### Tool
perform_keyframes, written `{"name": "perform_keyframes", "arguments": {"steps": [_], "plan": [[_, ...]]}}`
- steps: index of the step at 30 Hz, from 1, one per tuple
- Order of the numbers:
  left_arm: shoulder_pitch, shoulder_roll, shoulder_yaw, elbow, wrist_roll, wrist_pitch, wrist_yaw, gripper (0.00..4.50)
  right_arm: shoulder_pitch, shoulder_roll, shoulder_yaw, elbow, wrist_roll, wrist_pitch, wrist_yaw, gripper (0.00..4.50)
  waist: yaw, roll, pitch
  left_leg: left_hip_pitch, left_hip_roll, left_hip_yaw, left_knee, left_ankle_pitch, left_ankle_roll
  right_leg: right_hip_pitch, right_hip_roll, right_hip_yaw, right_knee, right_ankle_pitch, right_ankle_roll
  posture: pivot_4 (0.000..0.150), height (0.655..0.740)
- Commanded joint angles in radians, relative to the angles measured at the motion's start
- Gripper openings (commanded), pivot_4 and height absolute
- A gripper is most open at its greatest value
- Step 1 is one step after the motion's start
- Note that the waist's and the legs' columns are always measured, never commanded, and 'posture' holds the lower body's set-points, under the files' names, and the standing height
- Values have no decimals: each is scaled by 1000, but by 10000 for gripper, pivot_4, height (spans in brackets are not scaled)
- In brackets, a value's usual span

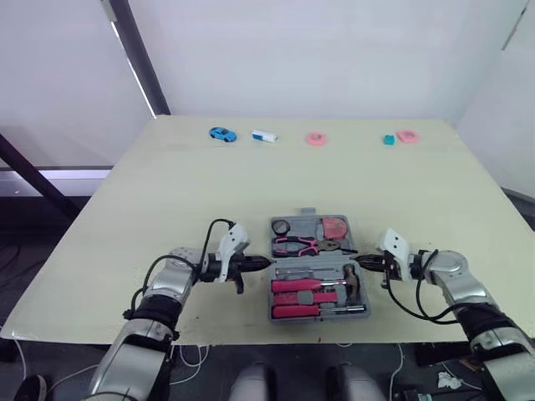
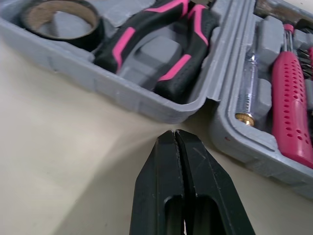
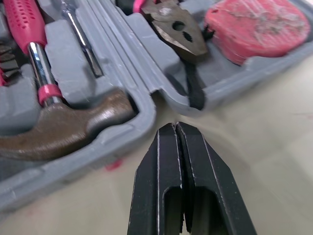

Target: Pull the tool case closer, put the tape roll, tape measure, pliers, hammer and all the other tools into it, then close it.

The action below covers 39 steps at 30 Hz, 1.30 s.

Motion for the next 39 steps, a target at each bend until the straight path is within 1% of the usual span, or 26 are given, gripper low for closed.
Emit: {"name": "perform_keyframes", "arguments": {"steps": [1, 10, 16, 27, 39], "plan": [[-12, -20, -11, 7, 16, -23, -11, 674, -18, 9, -4, -3, -4, -28, 5, 325, -2, 0, 0, 0, 0, 0, 0, 0, 0, 0, 0, 0, 1, 0, 0, 1500, 7395], [-7, -46, -26, -2, 27, -12, -38, 674, -2, 9, -16, -25, 8, -22, 15, 325, -3, 0, 0, 0, 0, 0, 2, 0, 0, 0, 0, 0, 1, 0, 0, 1500, 7395], [3, -52, -38, -27, 32, 1, -63, 674, 25, 14, -13, -75, 27, 6, 39, 325, -4, 0, 0, 0, 0, 0, 2, 0, 0, 0, 0, 0, 1, 0, 0, 1500, 7395], [77, -49, -73, -197, 21, 101, -112, 674, 128, -32, -18, -234, 64, 116, 98, 325, -5, 0, 0, 0, 0, 0, 1, 0, 0, 0, 0, 0, 1, 0, 0, 1500, 7395], [81, -22, -55, -176, 29, 94, -93, 674, 145, -18, -16, -279, 65, 148, 80, 325, -9, 0, 0, 0, 0, -1, 2, 0, 0, 0, 0, 0, 2, 0, 0, 1500, 7395]]}}
